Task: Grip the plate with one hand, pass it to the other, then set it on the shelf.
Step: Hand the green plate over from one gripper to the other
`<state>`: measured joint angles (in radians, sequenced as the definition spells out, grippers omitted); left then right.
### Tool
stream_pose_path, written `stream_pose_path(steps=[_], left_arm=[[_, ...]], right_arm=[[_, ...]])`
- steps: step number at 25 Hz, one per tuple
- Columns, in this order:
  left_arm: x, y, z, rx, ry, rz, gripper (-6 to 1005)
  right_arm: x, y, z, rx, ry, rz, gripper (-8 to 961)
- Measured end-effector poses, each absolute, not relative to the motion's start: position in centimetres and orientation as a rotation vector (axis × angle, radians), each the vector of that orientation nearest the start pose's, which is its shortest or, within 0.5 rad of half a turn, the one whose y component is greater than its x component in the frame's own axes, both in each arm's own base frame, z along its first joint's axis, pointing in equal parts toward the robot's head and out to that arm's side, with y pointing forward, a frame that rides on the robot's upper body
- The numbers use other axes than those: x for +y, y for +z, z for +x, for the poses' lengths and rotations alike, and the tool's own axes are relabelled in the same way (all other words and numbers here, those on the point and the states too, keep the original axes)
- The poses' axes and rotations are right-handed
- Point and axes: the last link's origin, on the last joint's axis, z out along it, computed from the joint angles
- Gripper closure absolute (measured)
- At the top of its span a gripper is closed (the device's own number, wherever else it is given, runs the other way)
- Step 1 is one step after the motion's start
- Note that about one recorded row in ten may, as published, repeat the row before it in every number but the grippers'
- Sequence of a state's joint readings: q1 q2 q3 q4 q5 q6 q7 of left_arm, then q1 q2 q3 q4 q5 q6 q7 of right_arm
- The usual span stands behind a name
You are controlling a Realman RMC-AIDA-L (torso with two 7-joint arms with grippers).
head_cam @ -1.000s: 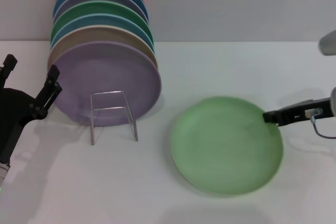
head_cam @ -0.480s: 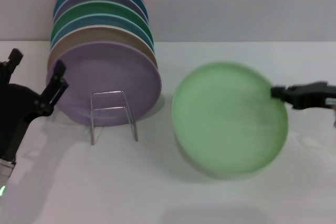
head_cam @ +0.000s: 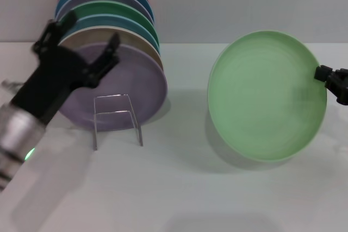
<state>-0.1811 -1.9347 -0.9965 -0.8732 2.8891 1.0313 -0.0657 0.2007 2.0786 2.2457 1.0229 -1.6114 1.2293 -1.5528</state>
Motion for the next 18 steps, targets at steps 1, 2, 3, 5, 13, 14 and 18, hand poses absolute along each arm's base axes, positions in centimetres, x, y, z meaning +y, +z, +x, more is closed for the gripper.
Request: stream_pose_path(steps=[1, 2, 3, 5, 13, 14, 18], left_arm=[[30.9, -0.8, -22.4, -0.117, -0.949, -1.865, 145], [32.1, -1.0, -19.6, -0.116, -0.807, -1.937, 146], [32.2, -1.1, -19.1, -0.124, -0.774, -1.955, 147], [32.7, -1.4, -16.3, -0.163, -0.623, -2.055, 148], [32.5, -1.7, -9.9, -0.138, -0.479, -2.193, 154], [32.5, -1.7, -9.9, -0.138, -0.479, -2.193, 154], [31.9, -1.7, -6.9, -0.139, -0.469, -2.263, 156]], right_arm=[[32.1, 7.4, 30.2, 0.781, 0.715, -2.176, 949], [32.1, 7.4, 30.2, 0.778, 0.714, -2.177, 949], [32.1, 7.4, 30.2, 0.774, 0.714, -2.178, 949], [32.1, 7.5, 30.1, 0.763, 0.716, -2.179, 949], [32.2, 7.2, 29.8, 0.669, 0.678, -2.208, 948], [32.2, 7.2, 29.8, 0.652, 0.67, -2.213, 948], [32.1, 7.0, 30.1, 0.614, 0.641, -2.218, 948]])
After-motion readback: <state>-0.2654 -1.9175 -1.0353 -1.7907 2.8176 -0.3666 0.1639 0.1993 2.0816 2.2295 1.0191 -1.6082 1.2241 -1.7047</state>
